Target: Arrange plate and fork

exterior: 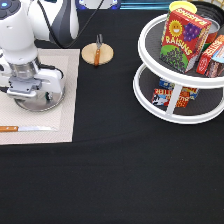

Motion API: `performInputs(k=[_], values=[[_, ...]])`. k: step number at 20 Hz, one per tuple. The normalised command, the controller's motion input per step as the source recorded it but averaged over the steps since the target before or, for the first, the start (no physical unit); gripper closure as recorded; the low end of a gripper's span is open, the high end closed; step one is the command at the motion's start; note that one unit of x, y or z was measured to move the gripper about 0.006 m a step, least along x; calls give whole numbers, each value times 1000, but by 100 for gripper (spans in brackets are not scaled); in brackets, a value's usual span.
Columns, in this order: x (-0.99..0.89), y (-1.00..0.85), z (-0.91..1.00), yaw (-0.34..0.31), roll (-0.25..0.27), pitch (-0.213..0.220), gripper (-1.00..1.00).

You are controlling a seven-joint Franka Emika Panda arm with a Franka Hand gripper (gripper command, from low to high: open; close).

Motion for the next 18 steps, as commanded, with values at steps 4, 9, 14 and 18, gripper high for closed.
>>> performInputs(k=[4, 9, 14, 18], values=[[-101, -913, -47, 0, 152, 97, -100], [-157, -900, 0, 0, 168, 111, -100], [-235, -901, 0, 0, 164, 118, -100], [-346, -861, -8, 0, 176, 93, -100]])
